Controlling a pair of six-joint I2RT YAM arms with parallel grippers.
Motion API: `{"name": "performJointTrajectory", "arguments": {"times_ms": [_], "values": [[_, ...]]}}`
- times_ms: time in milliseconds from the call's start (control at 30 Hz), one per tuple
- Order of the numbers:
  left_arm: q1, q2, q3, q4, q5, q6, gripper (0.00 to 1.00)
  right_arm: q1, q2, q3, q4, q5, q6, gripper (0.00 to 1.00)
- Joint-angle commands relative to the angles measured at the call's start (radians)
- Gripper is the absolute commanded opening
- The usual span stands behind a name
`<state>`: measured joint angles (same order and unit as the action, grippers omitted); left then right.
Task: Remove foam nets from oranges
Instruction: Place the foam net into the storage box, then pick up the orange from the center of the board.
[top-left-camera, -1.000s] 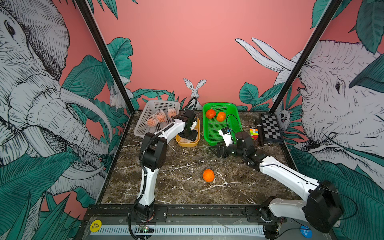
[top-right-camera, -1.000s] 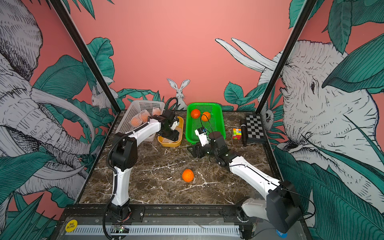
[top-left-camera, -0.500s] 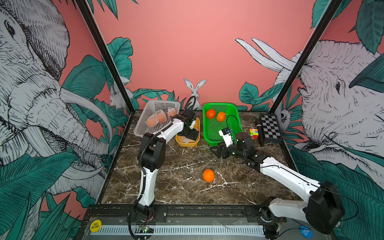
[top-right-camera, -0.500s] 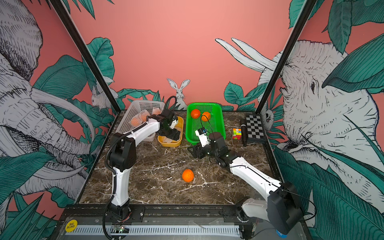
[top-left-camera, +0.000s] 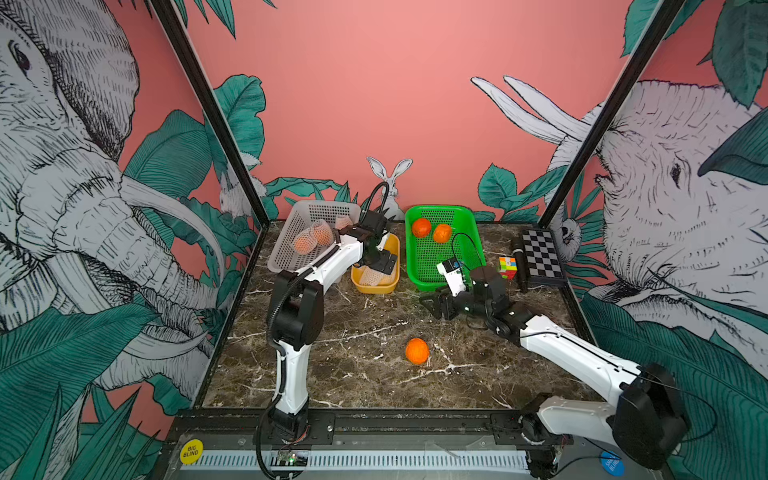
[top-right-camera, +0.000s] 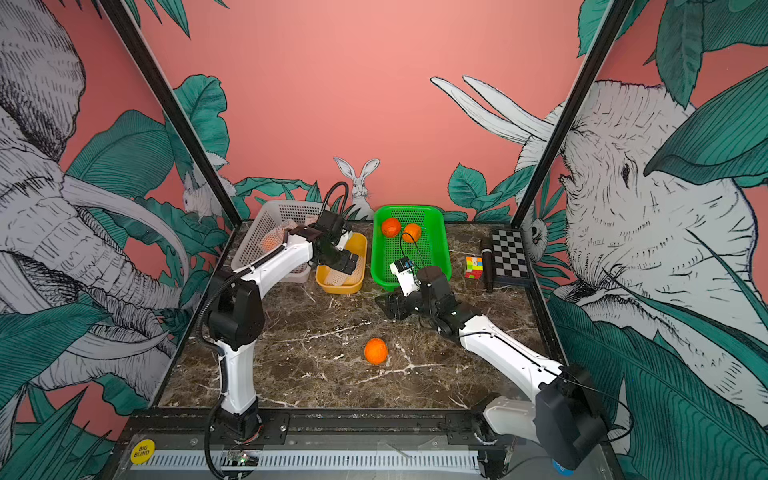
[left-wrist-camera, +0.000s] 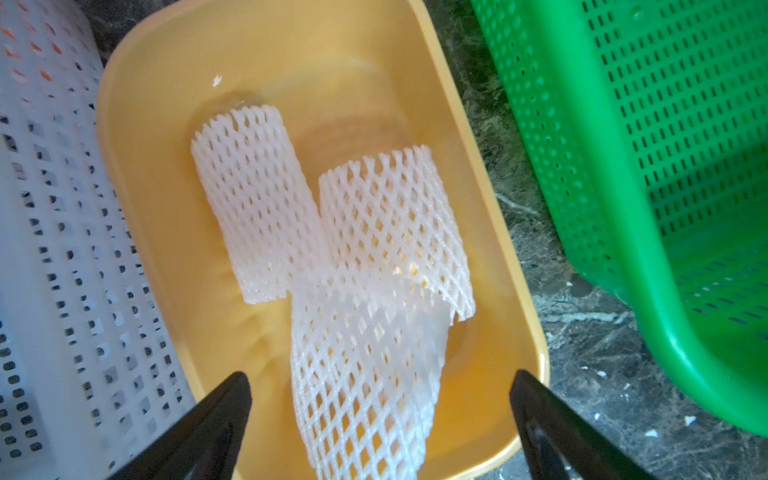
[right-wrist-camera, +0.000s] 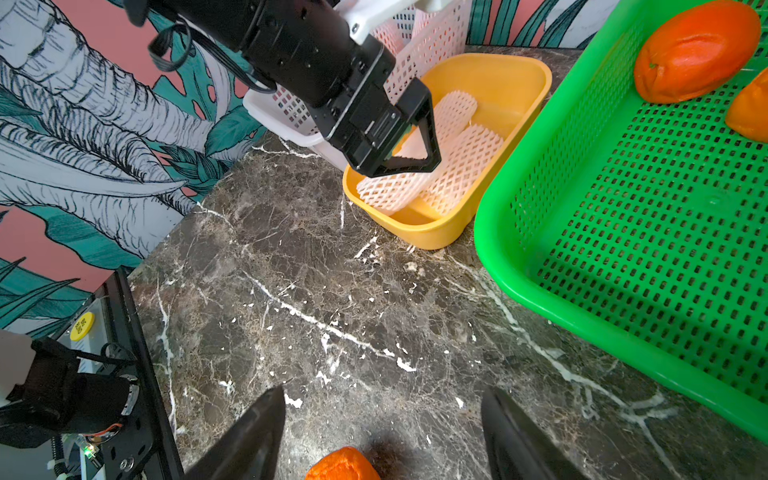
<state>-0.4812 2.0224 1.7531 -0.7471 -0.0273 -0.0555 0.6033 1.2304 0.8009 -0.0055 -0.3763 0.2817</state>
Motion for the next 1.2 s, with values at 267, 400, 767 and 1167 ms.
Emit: {"name": "performJointTrajectory", "arguments": {"times_ms": [267, 400, 767, 1167], "values": [[-0.027, -0.355, -0.281, 0.136, 0.014, -0.082, 0.99, 0.052, -0.118, -0.087, -0.113, 0.053, -0.049, 0.81], [-0.058, -0.462, -0.388, 0.144, 0.046, -0.128, 0.99, 0.084, -0.138, -0.094, -0.255, 0.129, 0.036, 0.81], [-0.086, -0.715, -0.713, 0.186, 0.153, -0.283, 0.99, 0.309, -0.115, -0.069, -0.458, 0.381, 0.243, 0.84], [-0.085, -0.823, -0.852, 0.166, 0.203, -0.302, 0.99, 0.45, 0.05, -0.036, -0.268, 0.448, 0.145, 0.94]]}}
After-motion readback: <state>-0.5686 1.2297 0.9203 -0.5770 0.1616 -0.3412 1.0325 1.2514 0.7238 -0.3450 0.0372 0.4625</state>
